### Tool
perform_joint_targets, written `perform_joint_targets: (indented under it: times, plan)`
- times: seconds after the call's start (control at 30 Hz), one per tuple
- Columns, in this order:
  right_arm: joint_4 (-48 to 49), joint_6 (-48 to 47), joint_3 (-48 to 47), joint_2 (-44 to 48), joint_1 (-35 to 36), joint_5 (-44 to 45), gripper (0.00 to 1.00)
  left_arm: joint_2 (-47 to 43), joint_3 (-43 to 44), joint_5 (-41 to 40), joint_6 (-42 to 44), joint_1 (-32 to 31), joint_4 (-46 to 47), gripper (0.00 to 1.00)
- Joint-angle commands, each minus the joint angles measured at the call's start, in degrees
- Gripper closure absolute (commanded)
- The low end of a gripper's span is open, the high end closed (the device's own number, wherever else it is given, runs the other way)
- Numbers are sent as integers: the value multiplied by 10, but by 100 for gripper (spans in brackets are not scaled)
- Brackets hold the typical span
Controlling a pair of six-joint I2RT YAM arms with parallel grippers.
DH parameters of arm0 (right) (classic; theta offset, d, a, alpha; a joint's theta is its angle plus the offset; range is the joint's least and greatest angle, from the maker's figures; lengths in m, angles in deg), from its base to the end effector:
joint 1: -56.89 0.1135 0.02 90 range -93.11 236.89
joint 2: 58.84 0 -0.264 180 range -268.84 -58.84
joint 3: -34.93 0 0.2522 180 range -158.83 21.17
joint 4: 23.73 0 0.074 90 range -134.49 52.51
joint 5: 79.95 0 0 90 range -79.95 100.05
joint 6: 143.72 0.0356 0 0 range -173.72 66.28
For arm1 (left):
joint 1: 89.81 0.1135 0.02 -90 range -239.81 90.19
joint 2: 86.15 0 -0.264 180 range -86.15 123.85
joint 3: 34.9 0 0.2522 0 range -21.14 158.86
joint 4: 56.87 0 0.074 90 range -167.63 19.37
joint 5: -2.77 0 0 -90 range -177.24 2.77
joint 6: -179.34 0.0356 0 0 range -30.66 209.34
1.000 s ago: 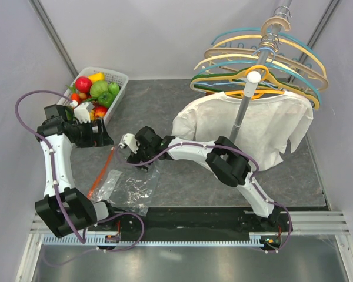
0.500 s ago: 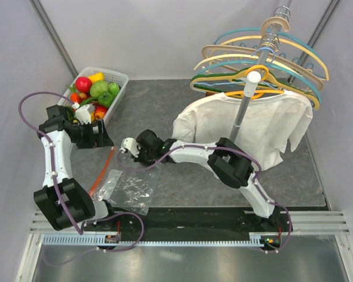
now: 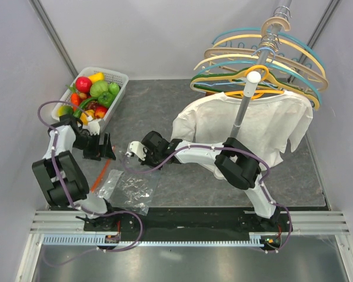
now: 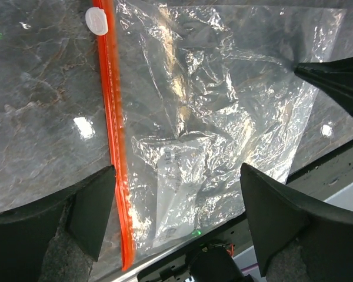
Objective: Place the food in the zip-top bag and seal the zipper
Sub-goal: Pick up the zipper food storage bag at the center of the board.
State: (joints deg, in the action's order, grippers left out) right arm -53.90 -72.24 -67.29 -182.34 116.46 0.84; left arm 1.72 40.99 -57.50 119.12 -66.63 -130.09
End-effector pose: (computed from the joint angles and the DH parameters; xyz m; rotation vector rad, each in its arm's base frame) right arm 0.2325 0.4070 0.1568 -1.6431 1.9130 0.4992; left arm 0.2512 0.0883 0.2204 0.1905 2.7672 -0.6071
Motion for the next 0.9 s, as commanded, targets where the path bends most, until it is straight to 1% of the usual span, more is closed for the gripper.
perform_joint_targets:
  times: [0.0, 0.13, 0.3, 0.4, 0.43, 0.47, 0.63, 0.73, 0.87]
  plan:
    - [-6, -13, 12, 20, -1, 13, 100, 59, 16, 10, 47, 4, 26, 11]
    - [-11, -15, 15, 20, -1, 15, 100, 88, 9, -9, 62, 4, 29, 16]
    - [-10, -12, 14, 18, -1, 10, 100, 68, -35, -53, 78, 7, 45, 16]
    - [-9, -13, 18, 14, -2, 9, 100, 67, -39, -63, 86, 27, 48, 15]
    - [-7, -12, 22, 14, -2, 8, 100, 78, -37, -57, 90, 43, 45, 15]
    - [-8, -12, 22, 13, -1, 7, 100, 90, -29, -51, 105, 46, 36, 15]
    - [-6, -10, 22, 10, -1, 8, 100, 128, -39, -14, 144, 37, 6, 15]
    - [-5, -11, 21, 10, -1, 7, 100, 161, -35, 12, 145, 28, -6, 15]
    - [-6, -11, 18, 7, 0, 6, 100, 205, -8, 45, 131, 9, -20, 16]
